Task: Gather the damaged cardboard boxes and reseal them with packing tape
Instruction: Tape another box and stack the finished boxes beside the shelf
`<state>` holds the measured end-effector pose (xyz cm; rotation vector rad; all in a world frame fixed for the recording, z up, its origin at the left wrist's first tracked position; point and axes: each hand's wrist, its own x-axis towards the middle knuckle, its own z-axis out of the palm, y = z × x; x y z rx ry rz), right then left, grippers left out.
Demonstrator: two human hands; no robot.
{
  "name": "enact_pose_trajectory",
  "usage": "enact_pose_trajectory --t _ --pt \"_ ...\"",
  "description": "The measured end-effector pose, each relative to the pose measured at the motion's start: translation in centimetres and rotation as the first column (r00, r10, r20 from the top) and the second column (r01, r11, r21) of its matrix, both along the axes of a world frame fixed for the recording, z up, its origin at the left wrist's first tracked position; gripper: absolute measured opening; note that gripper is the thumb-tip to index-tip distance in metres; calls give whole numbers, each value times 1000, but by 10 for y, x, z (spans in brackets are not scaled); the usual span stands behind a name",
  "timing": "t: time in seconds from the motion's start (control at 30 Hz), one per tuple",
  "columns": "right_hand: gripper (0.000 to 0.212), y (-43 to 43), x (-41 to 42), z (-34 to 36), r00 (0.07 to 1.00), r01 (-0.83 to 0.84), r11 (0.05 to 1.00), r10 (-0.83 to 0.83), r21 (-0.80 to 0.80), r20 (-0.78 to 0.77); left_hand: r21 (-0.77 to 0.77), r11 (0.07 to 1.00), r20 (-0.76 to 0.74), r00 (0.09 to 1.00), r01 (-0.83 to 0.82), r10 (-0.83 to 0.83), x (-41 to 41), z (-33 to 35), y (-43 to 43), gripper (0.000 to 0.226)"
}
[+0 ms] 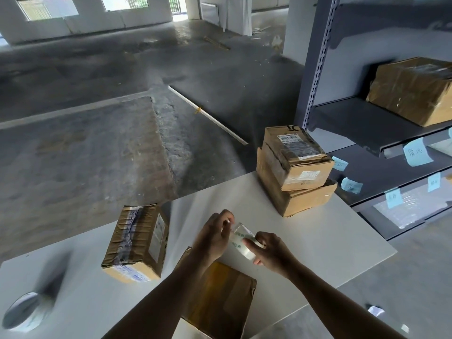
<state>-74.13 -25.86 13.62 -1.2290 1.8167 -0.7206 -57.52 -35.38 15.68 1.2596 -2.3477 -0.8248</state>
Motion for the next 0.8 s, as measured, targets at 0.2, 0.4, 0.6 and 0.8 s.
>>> enact_pose_trajectory --t 0.2,0.4,0.6,0.8 --pt "26 5 -1 3 999 -36 999 36 1 0 -11 1000 15 1000 15 -15 3 0 2 27" --pt "43 8 -1 3 995 -86 996 85 -22 -54 -74 997 96 995 -10 17 6 0 5 25" --pt "42 7 -2 -1 988 -89 994 80 -59 -132 -14 986 41 985 -165 166 6 -6 2 24" --pt "40 7 -11 -31 917 -155 987 131 -33 -376 50 985 119 980 -164 157 28 -28 6 22"
